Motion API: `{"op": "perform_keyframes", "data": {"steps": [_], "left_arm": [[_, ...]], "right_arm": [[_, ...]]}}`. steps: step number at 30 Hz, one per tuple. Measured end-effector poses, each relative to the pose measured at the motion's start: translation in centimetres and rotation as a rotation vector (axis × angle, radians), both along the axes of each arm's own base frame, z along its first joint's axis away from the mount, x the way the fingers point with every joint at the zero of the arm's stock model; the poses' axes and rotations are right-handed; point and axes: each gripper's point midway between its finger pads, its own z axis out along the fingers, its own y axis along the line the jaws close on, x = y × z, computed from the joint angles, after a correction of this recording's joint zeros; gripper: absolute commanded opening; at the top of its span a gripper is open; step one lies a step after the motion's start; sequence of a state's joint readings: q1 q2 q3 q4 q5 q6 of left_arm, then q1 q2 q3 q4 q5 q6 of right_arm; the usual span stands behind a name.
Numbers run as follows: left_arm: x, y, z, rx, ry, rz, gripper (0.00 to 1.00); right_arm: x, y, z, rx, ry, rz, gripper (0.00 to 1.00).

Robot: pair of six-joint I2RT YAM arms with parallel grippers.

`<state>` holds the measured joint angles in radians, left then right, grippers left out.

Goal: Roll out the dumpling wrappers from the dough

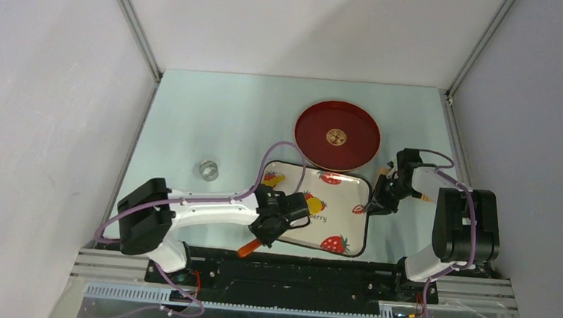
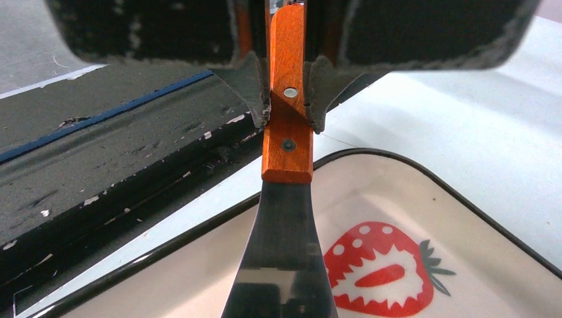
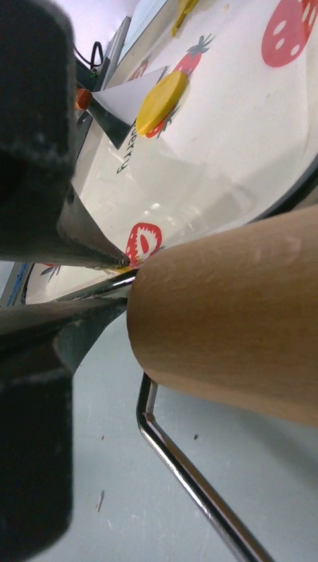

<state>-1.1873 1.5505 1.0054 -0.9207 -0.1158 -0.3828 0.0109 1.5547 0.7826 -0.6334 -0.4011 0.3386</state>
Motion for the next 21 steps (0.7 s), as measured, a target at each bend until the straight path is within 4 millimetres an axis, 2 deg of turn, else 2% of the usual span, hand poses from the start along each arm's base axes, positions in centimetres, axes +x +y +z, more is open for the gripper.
{"op": "perform_keyframes", "data": {"steps": [7,21], "left_arm": [[0.34,-0.55,-0.03,0.003,0.000,-0.014,0.00],[0.58,-0.66,-0.36,0.023,0.025,-0.019,0.00]], "right_arm": [[-0.10,-0.04,-0.11,0.002,-0.001,0.018,0.00],[-0.27,0.51,-0.11,0.025,-0.005,0.052,0.00]]}}
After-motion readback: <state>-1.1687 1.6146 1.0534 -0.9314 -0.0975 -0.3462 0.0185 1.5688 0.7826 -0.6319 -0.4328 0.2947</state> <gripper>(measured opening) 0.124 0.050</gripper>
